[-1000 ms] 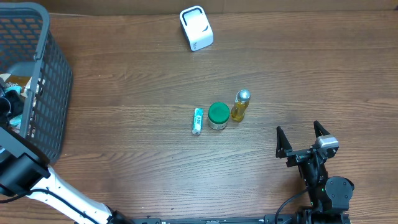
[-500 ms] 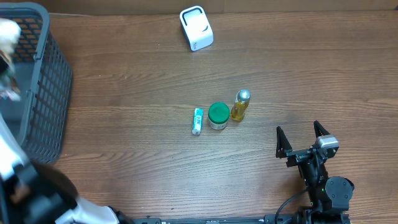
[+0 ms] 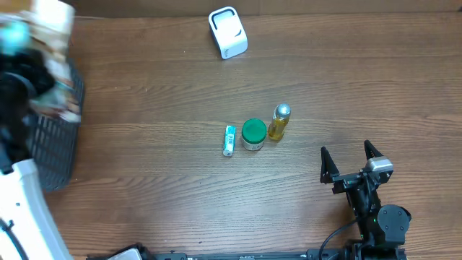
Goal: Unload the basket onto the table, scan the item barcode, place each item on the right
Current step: 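Grasp the brown-white Pantree bag and lift it out of the basket, then carry the Pantree bag right and lower it onto the table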
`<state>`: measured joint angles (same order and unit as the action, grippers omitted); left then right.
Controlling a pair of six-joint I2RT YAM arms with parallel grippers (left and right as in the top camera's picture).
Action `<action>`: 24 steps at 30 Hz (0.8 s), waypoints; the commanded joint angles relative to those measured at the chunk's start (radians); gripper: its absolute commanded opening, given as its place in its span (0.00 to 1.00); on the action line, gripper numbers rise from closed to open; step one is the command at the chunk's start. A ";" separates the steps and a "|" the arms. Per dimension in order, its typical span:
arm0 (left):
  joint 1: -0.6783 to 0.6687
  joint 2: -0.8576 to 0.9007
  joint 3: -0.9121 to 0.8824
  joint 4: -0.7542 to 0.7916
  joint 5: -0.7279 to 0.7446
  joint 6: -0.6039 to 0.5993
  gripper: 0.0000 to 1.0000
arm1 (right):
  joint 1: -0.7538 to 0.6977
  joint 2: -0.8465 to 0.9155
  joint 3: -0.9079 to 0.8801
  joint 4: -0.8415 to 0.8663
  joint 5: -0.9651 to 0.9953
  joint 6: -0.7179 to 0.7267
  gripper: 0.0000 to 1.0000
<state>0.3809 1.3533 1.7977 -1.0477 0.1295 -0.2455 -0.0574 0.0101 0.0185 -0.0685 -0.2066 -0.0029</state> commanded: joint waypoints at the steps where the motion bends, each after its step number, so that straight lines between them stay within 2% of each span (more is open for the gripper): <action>1: -0.129 0.040 -0.013 -0.094 0.044 -0.032 0.04 | -0.003 -0.007 -0.011 0.006 -0.005 0.003 1.00; 4: -0.223 0.093 -0.050 -0.138 0.029 -0.032 0.04 | -0.003 -0.007 -0.011 0.006 -0.005 0.003 1.00; 9: -0.330 0.187 -0.156 -0.129 0.006 -0.045 0.04 | -0.003 -0.007 -0.011 0.006 -0.005 0.003 1.00; 14: -0.400 0.281 -0.287 -0.092 -0.010 -0.195 0.04 | -0.003 -0.007 -0.011 0.006 -0.005 0.003 1.00; 17: -0.435 0.328 -0.370 -0.028 -0.017 -0.242 0.04 | -0.003 -0.007 -0.011 0.006 -0.005 0.003 1.00; 24: -0.498 0.378 -0.530 0.081 -0.211 -0.456 0.04 | -0.003 -0.007 -0.011 0.006 -0.005 0.003 1.00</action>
<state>-0.0994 1.7229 1.3060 -0.9901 0.0319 -0.5552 -0.0574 0.0101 0.0185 -0.0681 -0.2062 -0.0029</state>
